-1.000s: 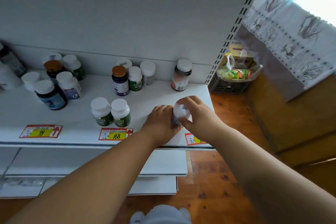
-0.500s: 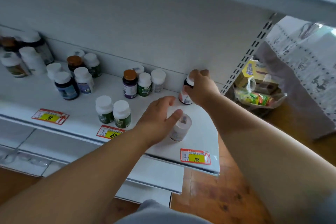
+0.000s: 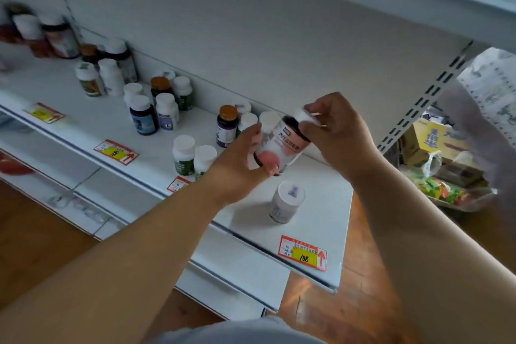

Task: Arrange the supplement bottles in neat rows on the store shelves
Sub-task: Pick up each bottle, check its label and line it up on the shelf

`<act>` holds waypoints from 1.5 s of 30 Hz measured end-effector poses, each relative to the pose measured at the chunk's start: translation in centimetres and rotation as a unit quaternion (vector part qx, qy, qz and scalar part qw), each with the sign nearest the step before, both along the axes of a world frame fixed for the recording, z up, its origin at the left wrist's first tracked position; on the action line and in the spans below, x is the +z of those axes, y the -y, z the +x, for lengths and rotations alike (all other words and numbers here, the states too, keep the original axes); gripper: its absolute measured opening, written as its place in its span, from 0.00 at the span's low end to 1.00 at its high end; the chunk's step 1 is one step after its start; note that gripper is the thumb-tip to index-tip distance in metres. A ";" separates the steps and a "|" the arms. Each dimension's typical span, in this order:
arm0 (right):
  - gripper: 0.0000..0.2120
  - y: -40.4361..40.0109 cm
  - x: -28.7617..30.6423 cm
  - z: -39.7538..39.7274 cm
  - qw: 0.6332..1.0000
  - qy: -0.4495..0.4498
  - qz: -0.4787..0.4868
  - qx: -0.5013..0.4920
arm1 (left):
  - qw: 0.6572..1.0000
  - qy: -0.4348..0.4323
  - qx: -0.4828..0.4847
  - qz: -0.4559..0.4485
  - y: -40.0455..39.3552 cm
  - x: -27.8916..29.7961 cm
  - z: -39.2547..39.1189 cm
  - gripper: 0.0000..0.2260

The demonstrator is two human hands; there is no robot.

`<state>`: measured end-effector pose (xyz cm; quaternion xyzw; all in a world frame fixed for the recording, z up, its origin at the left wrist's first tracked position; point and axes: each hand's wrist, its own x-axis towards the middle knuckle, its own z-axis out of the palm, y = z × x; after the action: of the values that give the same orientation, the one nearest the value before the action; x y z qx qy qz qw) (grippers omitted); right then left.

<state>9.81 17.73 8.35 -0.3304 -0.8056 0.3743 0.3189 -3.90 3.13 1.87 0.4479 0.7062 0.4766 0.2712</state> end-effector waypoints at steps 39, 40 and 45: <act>0.31 20.4 -4.4 -54.0 0.990 0.056 -0.024 0.130 | 0.944 -0.284 0.066 -0.157 22.1 -3.0 -50.9 0.34; 0.32 20.4 -4.9 -54.9 0.990 0.060 -0.015 0.124 | 0.938 -0.302 0.061 -0.159 21.5 -3.5 -52.0 0.35; 0.35 21.0 -7.9 -58.1 0.994 0.079 -0.001 0.079 | 0.912 -0.377 -0.016 -0.160 19.1 -6.2 -56.6 0.40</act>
<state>-48.32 -3.23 0.47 -0.2942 -0.8519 0.3716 0.2230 -60.49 -15.96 -4.33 0.5564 0.8153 0.1485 0.0603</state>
